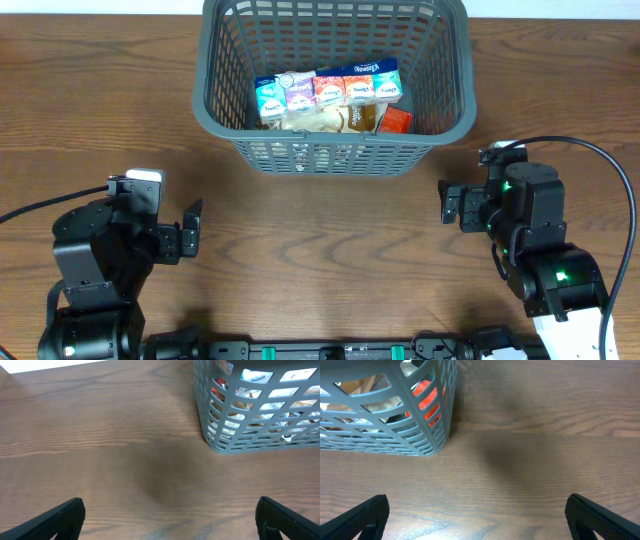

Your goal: Pack container

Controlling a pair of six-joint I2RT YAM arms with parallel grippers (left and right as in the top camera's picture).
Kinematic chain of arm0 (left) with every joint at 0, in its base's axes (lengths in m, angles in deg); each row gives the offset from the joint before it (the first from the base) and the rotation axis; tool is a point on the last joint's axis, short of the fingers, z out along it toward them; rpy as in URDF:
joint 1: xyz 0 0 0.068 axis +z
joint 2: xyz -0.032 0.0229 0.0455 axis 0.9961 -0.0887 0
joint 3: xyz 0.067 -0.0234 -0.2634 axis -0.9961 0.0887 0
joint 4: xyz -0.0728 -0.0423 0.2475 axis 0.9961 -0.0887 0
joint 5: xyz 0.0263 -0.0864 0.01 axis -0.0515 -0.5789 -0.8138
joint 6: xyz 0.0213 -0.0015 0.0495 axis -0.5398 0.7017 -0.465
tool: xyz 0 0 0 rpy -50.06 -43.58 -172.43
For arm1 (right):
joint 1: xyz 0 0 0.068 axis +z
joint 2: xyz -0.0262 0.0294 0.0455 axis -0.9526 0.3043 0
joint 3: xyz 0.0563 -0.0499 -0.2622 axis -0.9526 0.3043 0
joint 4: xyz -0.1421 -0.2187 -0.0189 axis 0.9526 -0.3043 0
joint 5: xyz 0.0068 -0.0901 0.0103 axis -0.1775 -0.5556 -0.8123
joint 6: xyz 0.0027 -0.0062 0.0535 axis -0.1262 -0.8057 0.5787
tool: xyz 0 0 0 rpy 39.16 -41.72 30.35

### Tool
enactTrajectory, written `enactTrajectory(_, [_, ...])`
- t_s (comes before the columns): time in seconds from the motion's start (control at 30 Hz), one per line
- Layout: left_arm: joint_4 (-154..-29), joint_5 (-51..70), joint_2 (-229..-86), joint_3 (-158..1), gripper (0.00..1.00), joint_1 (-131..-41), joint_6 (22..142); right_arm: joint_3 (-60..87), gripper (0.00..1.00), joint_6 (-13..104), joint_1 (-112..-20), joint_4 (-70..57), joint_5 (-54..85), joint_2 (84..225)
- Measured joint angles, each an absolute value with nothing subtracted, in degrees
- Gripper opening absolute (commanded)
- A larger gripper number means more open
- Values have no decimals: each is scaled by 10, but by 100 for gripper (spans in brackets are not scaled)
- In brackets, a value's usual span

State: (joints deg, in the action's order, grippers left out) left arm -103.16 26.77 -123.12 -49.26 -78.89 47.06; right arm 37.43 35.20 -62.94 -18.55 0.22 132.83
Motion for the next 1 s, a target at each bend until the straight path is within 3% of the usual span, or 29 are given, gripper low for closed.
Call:
enactTrajectory(0.7, [-1032, 268, -1231, -492, 99, -789, 471, 374, 99, 352, -629, -197, -9, 1318])
enactTrajectory(1.0, [-1033, 268, -1231, -493, 99, -789, 471, 461, 99, 359, -629, -103, -21, 1092])
